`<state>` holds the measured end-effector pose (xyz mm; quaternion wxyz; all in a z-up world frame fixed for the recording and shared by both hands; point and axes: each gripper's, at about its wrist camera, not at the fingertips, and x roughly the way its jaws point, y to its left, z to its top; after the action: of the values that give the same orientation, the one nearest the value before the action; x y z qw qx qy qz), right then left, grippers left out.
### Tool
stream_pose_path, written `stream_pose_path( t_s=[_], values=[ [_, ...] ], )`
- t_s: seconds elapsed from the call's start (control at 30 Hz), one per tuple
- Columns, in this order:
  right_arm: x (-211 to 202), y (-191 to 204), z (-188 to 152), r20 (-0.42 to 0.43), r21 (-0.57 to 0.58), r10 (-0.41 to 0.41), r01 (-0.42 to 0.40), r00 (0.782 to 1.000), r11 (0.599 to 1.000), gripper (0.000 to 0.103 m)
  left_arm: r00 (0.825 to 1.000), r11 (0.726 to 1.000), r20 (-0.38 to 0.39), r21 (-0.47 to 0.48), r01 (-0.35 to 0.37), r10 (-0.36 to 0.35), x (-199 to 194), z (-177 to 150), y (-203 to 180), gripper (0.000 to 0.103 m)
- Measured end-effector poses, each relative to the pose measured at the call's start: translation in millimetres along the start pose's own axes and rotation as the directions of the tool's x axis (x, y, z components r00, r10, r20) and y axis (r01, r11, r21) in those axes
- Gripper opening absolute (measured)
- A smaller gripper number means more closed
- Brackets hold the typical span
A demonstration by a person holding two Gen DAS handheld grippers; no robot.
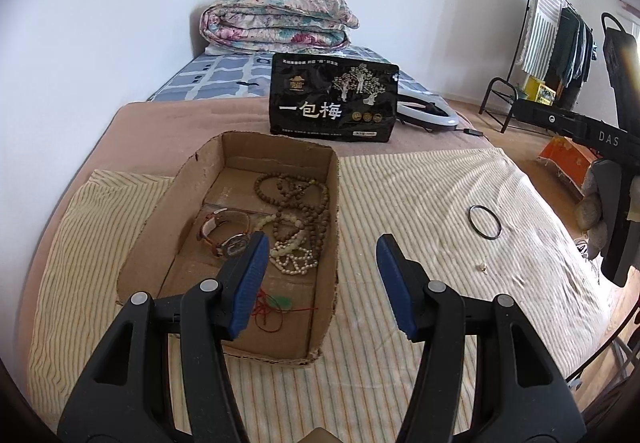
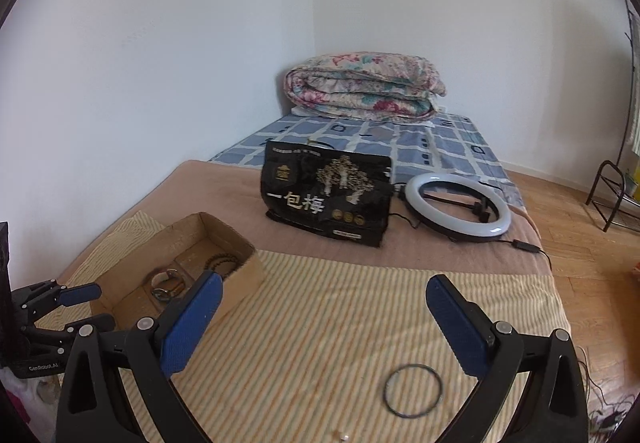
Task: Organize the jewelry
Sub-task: 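Withdraw both open tools from the box toward the blue bangle, then close the right tool on the blue bangle while the left grasps another white pearl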
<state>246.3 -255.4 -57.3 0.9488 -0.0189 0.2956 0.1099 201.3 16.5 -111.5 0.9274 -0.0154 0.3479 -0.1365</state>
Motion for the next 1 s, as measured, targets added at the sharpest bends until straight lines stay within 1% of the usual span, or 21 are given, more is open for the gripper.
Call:
stream_pose_path(
  t_s=[0.2, 0.37, 0.5, 0.67, 0.73, 0.77, 0.8, 0.9, 1.0],
  values=[
    [-16.4, -52.6, -23.8, -0.025, 0.035, -0.083, 0.083, 0.996, 0.996, 0.103, 0.999, 0.998, -0.007, 0.03, 0.049, -0.049, 8.3, -0.8, -31.0, 0.057],
    [-14.5, -79.4, -45.0, -0.069, 0.028, -0.114, 0.116, 0.991, 0.993, 0.103, 0.995, 0.994, -0.032, 0.05, 0.099, -0.097, 21.0, -6.6, -61.2, 0.057],
    [-8.6, -92.9, -63.1, -0.096, 0.026, -0.115, 0.118, 0.989, 0.993, 0.103, 0.99, 0.988, -0.058, 0.074, 0.134, -0.13, 33.8, -12.4, -87.1, 0.057],
    [3.7, -105.3, -82.5, -0.135, 0.026, -0.097, 0.102, 0.986, 0.994, 0.103, 0.978, 0.976, -0.101, 0.098, 0.194, -0.184, 54.0, -19.5, -120.6, 0.057],
    [9.1, -109.1, -90.0, -0.154, 0.026, -0.082, 0.087, 0.985, 0.996, 0.103, 0.97, 0.968, -0.123, 0.113, 0.225, -0.211, 63.8, -22.1, -134.6, 0.052],
    [12.0, -111.8, -93.4, -0.161, 0.029, -0.075, 0.081, 0.984, 0.996, 0.103, 0.966, 0.963, -0.139, 0.126, 0.237, -0.22, 70.1, -23.7, -142.1, 0.043],
    [15.0, -114.3, -97.1, -0.169, 0.033, -0.069, 0.075, 0.983, 0.997, 0.103, 0.963, 0.96, -0.154, 0.139, 0.245, -0.224, 75.4, -25.4, -148.9, 0.038],
    [23.7, -120.7, -106.7, -0.195, 0.04, -0.051, 0.06, 0.98, 0.997, 0.103, 0.952, 0.948, -0.193, 0.164, 0.271, -0.238, 93.1, -30.4, -165.9, 0.036],
    [32.7, -123.6, -113.6, -0.22, 0.034, -0.036, 0.045, 0.975, 0.998, 0.103, 0.943, 0.942, -0.227, 0.176, 0.287, -0.245, 109.4, -36.0, -179.6, 0.03]
  ],
)
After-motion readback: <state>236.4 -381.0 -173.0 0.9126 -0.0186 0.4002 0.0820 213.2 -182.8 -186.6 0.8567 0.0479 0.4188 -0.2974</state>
